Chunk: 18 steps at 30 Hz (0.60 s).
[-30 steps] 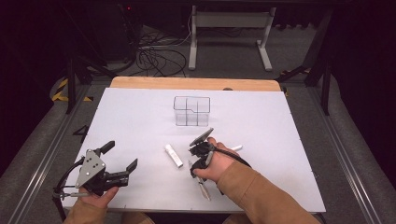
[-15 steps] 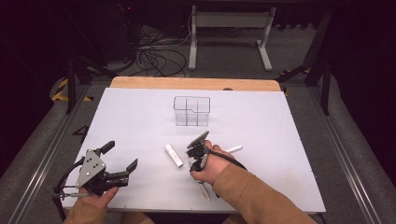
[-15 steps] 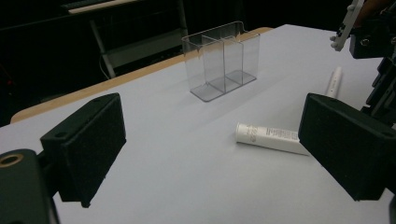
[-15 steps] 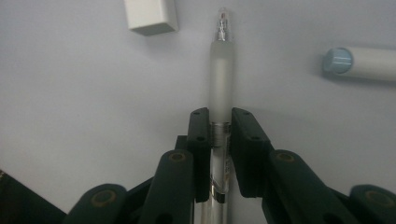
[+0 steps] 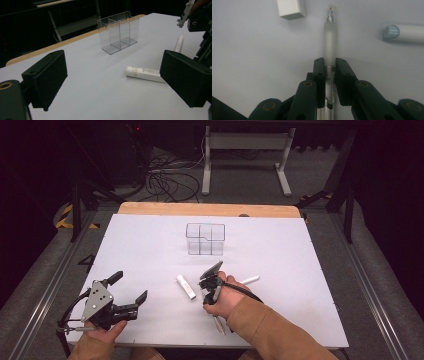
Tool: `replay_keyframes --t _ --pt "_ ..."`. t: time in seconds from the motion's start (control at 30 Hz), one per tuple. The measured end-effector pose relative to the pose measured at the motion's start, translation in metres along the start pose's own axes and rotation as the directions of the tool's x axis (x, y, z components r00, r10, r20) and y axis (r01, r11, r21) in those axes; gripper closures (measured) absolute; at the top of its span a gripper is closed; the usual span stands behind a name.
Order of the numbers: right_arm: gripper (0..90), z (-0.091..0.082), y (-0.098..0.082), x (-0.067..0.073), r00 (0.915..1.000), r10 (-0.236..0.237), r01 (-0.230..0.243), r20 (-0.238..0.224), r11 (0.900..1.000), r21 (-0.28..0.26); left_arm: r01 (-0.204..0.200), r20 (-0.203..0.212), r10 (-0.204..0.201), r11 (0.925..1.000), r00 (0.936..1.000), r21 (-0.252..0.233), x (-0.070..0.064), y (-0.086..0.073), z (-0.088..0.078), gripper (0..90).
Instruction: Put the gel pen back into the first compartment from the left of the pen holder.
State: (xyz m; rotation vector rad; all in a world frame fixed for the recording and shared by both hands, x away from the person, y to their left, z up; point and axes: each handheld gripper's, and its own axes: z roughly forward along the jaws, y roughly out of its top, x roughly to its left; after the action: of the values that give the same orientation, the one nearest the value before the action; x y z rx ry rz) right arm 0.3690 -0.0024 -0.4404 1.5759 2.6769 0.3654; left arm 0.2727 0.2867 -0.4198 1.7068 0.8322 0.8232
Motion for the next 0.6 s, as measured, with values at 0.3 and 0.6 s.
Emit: replay_keyframes --t 0.3,0.6 --pt "80.2 0.0001 0.0002 -0.0005 1.0 0.003 -0.003 -0.003 1.0 0.0 -0.001 0.0 0.001 1.0 1.0 0.0 -0.0002 0.0002 -0.0001 8.3" --pt "80.3 -0.0012 -0.0006 -0.0018 0.9999 0.013 -0.013 -0.007 1.0 0.0 0.0 0.0 0.0 1.0 1.0 -0.001 0.0 0.0001 -0.0001 8.3"
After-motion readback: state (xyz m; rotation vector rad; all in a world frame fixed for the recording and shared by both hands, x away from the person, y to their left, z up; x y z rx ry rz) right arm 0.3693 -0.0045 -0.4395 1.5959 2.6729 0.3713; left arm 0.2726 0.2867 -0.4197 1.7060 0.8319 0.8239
